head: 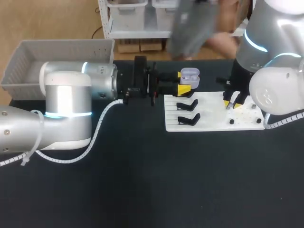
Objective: Pick up each earbud case from the left stands, insert the matching earbuds, close the lid, and place the case in the box.
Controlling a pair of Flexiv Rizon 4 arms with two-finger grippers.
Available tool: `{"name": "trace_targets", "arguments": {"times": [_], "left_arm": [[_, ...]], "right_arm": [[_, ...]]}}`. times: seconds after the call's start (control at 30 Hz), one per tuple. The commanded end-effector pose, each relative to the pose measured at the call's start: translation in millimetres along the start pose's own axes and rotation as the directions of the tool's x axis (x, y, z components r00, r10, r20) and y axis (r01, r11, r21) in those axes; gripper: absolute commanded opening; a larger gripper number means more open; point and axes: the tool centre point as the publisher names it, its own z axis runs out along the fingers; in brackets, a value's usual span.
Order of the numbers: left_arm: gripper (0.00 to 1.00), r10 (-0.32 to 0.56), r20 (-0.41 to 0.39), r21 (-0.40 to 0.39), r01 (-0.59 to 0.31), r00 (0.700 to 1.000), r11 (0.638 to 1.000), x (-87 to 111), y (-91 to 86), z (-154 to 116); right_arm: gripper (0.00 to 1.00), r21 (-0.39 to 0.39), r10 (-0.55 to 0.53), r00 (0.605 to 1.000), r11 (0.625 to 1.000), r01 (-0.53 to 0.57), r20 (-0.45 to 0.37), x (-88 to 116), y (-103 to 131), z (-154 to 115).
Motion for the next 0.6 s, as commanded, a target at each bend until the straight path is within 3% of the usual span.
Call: {"name": "trace_targets", "arguments": {"times": [0.03,0.4,0.6], "left_arm": [[0.00,0.002,0.000,-0.006,-0.002,1.000,1.000,0.3,-1.6,0.1],[0.00,0.002,0.000,-0.006,-0.002,1.000,1.000,0.3,-1.6,0.1],[0.00,0.002,0.000,-0.006,-0.002,1.000,1.000,0.3,-1.6,0.1]], "right_arm": [[0.00,-0.008,0.000,1.000,1.000,0.000,0.022,7.1,-4.0,-12.2],[0.00,-0.054,0.035,0.996,0.998,-0.030,0.087,8.8,-19.7,-47.0],[0.00,-0.086,0.046,0.991,0.996,-0.036,0.122,4.8,-28.2,-85.7]]}}
